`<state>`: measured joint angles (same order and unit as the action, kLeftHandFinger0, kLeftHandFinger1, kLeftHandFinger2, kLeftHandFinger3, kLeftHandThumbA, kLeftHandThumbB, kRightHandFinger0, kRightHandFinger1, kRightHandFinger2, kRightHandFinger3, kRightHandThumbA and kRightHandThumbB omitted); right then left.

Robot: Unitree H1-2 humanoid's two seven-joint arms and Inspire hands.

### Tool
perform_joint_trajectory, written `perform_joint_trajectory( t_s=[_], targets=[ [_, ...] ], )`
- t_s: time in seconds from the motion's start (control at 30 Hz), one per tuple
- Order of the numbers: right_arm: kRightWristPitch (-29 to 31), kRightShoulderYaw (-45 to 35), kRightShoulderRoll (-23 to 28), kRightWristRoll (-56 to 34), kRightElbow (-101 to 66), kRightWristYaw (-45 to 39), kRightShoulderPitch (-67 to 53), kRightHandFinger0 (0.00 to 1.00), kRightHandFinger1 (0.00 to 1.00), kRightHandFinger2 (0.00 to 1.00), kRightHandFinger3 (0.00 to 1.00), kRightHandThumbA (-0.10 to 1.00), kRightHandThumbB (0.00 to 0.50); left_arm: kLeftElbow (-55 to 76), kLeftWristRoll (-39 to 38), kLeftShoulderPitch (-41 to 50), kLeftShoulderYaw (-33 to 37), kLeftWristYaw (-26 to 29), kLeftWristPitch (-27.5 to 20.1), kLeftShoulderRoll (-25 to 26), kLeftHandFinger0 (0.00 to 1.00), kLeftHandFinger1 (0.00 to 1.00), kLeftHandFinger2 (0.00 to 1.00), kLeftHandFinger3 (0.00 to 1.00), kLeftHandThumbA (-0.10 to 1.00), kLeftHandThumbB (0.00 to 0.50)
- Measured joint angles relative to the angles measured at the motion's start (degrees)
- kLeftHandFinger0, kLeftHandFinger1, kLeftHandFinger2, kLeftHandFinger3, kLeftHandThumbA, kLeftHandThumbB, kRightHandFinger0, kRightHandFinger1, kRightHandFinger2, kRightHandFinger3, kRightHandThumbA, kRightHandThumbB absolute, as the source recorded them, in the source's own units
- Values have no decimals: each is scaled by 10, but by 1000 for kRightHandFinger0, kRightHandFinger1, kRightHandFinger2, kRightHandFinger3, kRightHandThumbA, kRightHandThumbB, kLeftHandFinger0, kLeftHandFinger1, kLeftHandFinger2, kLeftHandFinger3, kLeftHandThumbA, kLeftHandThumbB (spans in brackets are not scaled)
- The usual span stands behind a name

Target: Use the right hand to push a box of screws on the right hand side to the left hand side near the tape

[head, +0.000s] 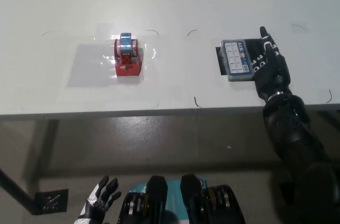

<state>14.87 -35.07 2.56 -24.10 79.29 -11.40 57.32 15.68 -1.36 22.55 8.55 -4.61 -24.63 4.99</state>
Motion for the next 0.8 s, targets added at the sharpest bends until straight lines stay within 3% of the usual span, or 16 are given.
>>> perform_joint_trajectory(
  t_s=[0.13,0.4,0.8],
  targets=[
    [-1,-36,-23,-36,-1,-16,-2,1000,1000,1000,1000,1000,392,0,-1,0,0,0,0,0,1000,1000,1000,1000,828,102],
    [0,-65,-69,-82,-3,-40,-3,1000,1000,1000,1000,1000,401,0,-3,0,0,-1,0,1,1000,1000,1000,1000,840,118],
    [2,-58,-103,-97,-5,-45,-3,1000,1000,1000,1000,1000,381,0,-5,-7,0,-2,0,1,1000,1000,1000,1000,808,97]
  ],
)
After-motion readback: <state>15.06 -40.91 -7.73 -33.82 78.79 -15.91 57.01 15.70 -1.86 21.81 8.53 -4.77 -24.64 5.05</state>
